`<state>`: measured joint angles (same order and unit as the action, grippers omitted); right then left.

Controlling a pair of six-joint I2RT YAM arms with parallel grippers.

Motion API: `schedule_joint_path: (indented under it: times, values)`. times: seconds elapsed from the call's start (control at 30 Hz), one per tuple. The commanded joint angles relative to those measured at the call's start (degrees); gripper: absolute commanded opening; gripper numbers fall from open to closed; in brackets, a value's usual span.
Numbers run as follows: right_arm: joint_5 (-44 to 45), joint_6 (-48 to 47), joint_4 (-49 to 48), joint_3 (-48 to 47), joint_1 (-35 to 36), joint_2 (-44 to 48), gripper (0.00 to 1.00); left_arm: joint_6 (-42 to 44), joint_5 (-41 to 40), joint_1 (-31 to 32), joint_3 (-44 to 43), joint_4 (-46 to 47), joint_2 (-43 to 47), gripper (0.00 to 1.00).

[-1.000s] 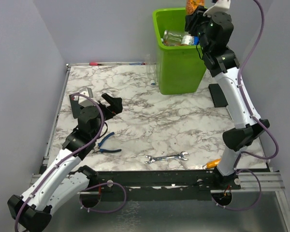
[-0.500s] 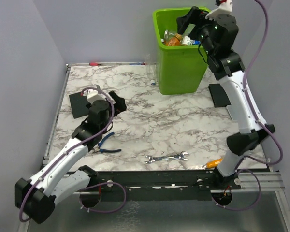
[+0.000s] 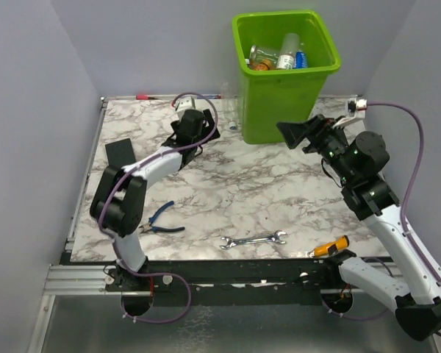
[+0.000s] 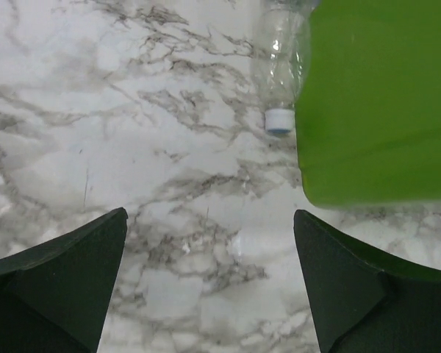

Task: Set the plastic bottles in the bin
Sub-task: Pick up the plastic bottle at the center of the board.

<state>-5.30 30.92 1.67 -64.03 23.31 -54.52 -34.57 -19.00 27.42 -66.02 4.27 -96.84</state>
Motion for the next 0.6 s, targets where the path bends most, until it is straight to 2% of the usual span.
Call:
schedule_joint_path:
  times: [0.0, 0.13, 0.3, 0.57]
  values:
    - [-4.3, 6.1, -0.6, 12.9, 0.3, 5.8, 0.94, 1.8, 13.6, -4.0, -10.4, 6.1, -13.7, 0.93]
    - [-5.2, 8.0, -1.2, 20.5, 0.5, 9.8, 0.94, 5.1, 21.8, -3.9, -19.5, 7.0, -24.5, 0.93]
    - [-5.5, 8.0, -1.2, 22.8, 0.5, 10.5, 0.94, 5.6, 21.9, -3.8, -24.4, 10.4, -31.7, 0.93]
    - [-5.9, 7.0, -1.0, 22.0, 0.5, 9.3, 0.94, 3.2, 22.0, -3.6, -35.6, 8.7, -41.5, 0.88]
